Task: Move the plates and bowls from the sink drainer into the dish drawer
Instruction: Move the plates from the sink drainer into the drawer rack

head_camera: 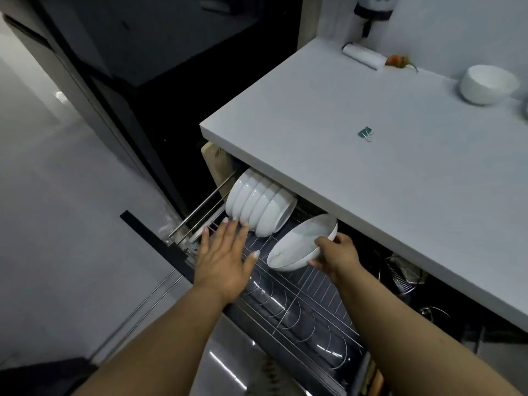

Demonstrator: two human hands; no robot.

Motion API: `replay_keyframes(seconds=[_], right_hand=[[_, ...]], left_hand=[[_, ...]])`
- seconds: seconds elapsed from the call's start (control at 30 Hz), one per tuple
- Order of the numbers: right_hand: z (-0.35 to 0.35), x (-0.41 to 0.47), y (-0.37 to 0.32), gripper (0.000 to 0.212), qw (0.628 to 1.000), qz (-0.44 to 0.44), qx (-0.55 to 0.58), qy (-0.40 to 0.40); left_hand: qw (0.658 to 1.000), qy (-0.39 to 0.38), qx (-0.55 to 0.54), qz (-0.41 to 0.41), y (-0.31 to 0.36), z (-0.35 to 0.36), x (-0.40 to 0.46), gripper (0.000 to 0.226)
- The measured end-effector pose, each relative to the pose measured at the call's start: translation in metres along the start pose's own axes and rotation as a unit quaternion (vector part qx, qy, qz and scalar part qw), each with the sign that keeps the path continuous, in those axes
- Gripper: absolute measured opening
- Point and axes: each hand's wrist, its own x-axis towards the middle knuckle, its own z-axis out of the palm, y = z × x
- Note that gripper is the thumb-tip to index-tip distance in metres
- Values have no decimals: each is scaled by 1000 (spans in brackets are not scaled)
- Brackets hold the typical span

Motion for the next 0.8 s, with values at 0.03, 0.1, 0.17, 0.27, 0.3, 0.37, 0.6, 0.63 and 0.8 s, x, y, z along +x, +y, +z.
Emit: replay_keyframes(seconds=[0.03, 0.1, 0.17, 0.27, 0.3, 0.37, 0.6, 0.63, 0.8], right_hand=[[5, 4, -2, 44, 1000, -2, -8, 0], [14, 14, -5, 49, 1000, -5, -29, 3], [23, 24, -8, 51, 999, -7, -49, 12], [34, 34, -14, 40, 997, -27, -70, 24], [38, 37, -17, 37, 996, -29, -78, 23], [46, 42, -19, 32, 995, -18, -92, 22], [69, 71, -20, 25, 982, -28, -183, 26], [73, 75, -21, 24, 983, -27, -180, 19], [93, 84, -31, 32, 975, -12, -222, -5]], left_hand=[[1000, -8, 8, 6, -2, 4, 1, 79], [1000, -13, 12, 10, -5, 11, 4, 78], [1000, -21, -2, 4, -6, 13, 5, 79], [998, -49, -37, -13, -5, 12, 8, 76], [997, -53, -48, -13, -5, 12, 9, 73], [997, -43, -64, -10, -5, 12, 9, 71], [994, -34, -105, -18, -8, 13, 7, 71], [993, -31, -110, -22, -8, 14, 6, 71], [990, -22, -139, -34, -10, 15, 6, 68]])
